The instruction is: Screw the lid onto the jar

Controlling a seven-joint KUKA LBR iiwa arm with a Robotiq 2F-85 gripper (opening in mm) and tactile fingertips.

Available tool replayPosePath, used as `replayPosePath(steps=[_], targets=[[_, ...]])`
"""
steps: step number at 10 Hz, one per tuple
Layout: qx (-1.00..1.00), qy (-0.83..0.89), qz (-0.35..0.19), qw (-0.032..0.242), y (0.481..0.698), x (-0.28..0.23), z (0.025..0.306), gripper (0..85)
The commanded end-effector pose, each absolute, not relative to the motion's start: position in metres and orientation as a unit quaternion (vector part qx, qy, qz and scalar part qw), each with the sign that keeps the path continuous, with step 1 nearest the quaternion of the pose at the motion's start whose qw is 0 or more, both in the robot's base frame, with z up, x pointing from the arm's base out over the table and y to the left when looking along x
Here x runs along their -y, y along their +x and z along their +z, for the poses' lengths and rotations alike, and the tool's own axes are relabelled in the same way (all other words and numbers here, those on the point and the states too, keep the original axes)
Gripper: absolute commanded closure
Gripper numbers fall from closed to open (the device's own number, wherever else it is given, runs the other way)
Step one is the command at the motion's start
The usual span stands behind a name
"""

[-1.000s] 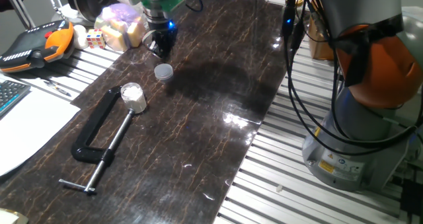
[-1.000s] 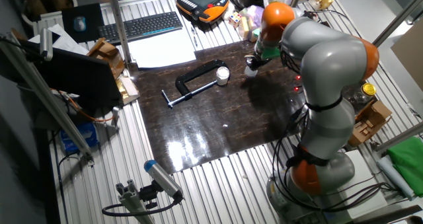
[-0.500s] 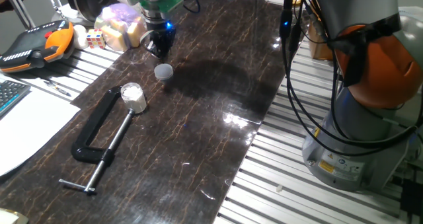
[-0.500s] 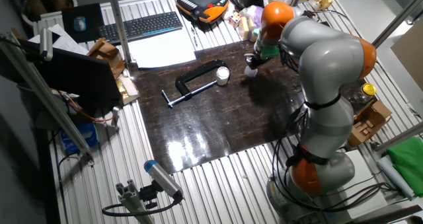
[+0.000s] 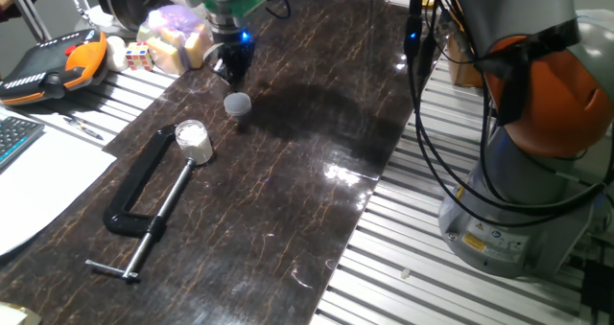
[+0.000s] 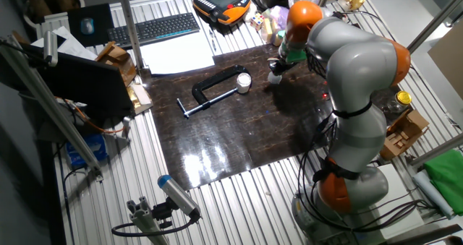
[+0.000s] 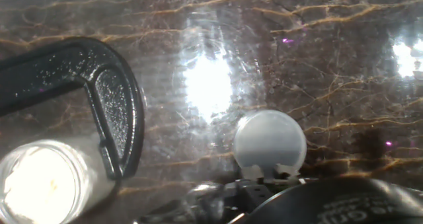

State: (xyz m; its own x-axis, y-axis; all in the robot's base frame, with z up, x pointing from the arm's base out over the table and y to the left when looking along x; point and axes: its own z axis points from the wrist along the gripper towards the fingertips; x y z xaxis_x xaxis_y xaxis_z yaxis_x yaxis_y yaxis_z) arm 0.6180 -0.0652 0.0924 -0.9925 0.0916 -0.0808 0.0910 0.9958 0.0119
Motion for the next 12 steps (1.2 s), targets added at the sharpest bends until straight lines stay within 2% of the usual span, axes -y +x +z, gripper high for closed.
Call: replayPosePath(steps=[1, 2, 6, 12], targets=[[-0.998, 0.048, 0.002, 0.045, 0.619, 0.065, 0.090, 4.7], [-0.997, 0.055, 0.002, 0.054, 0.620, 0.064, 0.088, 0.0], [-0.998, 0.031, -0.013, 0.054, 0.623, 0.067, 0.080, 0.0], [-0.998, -0.012, -0.002, 0.055, 0.624, 0.082, 0.047, 0.0]])
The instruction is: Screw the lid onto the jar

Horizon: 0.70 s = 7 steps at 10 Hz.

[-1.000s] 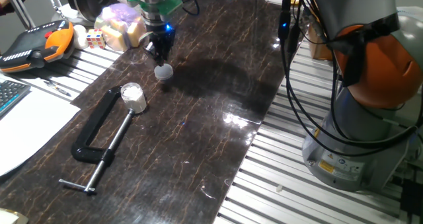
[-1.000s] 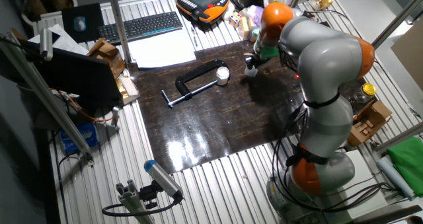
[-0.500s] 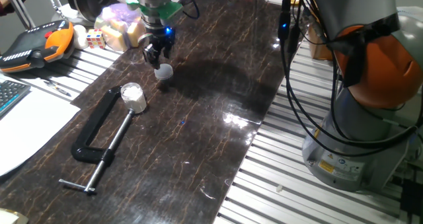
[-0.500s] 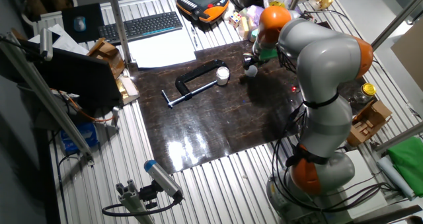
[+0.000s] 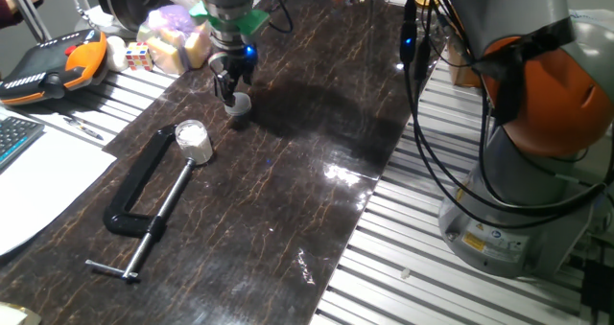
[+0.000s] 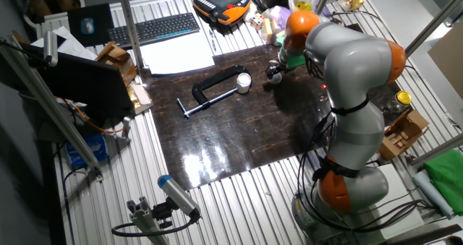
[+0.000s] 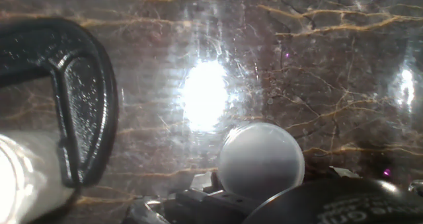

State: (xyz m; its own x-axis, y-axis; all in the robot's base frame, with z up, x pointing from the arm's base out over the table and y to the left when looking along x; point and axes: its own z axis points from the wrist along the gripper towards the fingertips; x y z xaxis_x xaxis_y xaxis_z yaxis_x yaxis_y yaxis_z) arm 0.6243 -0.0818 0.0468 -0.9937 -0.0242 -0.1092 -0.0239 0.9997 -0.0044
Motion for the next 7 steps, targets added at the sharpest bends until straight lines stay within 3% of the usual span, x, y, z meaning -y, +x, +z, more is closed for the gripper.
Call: replayPosePath(steps=[1, 7], targets=[[-0.998, -0.013, 0.001, 0.056, 0.624, 0.083, 0.043, 0.0], [-0.998, -0.016, 0.006, 0.059, 0.628, 0.079, 0.032, 0.0]])
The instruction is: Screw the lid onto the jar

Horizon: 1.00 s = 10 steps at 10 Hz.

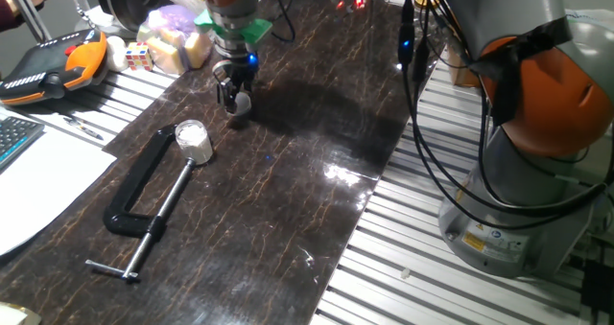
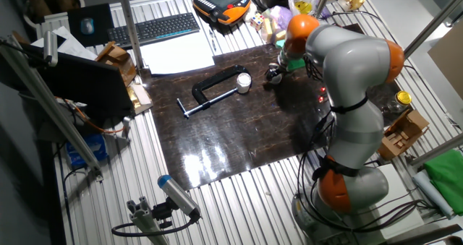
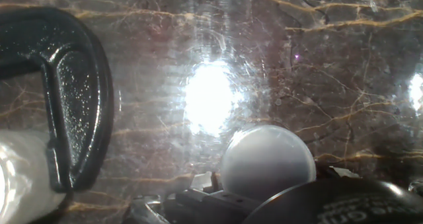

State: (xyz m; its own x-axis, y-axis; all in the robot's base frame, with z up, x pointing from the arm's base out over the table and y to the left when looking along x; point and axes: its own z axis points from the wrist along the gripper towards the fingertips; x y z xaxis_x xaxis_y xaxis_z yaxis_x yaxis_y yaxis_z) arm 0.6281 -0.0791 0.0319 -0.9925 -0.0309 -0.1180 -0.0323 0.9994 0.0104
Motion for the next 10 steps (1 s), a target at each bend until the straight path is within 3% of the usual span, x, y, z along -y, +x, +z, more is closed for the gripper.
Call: replayPosePath(steps=[1, 10], targets=[[-0.998, -0.016, 0.006, 0.059, 0.629, 0.079, 0.031, 0.0], [-0.998, -0.014, 0.007, 0.065, 0.635, 0.078, 0.019, 0.0]])
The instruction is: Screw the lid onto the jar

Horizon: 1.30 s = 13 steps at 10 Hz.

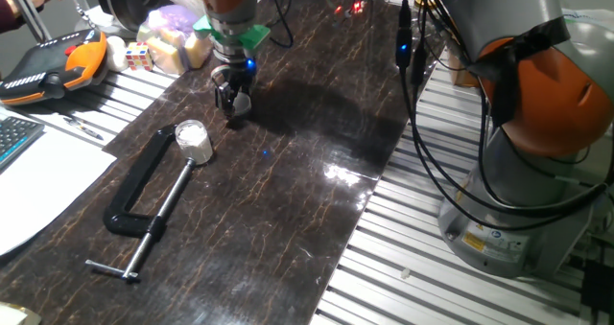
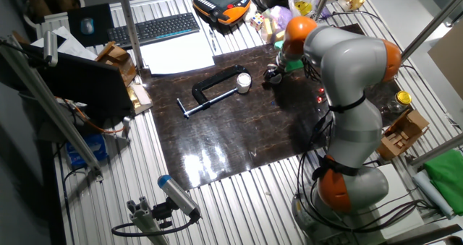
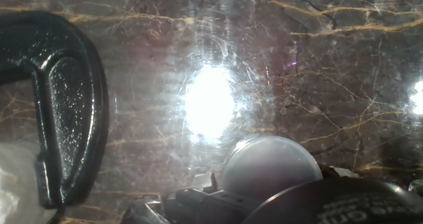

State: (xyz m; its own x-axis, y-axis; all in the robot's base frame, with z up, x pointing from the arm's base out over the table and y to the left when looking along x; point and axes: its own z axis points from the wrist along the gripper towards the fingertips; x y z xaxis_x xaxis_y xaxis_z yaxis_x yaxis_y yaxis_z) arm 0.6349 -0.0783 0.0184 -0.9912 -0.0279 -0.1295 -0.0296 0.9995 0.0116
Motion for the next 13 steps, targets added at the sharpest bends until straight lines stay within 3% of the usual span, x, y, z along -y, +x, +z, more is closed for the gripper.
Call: replayPosePath(steps=[1, 5, 6, 7, 8, 13], targets=[[-0.998, -0.014, 0.007, 0.065, 0.635, 0.078, 0.018, 0.0], [-0.997, -0.014, 0.008, 0.074, 0.635, 0.078, 0.016, 2.3], [-0.997, -0.019, 0.008, 0.077, 0.635, 0.078, 0.015, 8.3], [-0.997, -0.027, 0.009, 0.073, 0.635, 0.078, 0.016, 23.7], [-0.997, -0.037, 0.004, 0.074, 0.635, 0.078, 0.017, 32.3], [-0.997, -0.026, 0.001, 0.075, 0.635, 0.077, 0.036, 21.7]])
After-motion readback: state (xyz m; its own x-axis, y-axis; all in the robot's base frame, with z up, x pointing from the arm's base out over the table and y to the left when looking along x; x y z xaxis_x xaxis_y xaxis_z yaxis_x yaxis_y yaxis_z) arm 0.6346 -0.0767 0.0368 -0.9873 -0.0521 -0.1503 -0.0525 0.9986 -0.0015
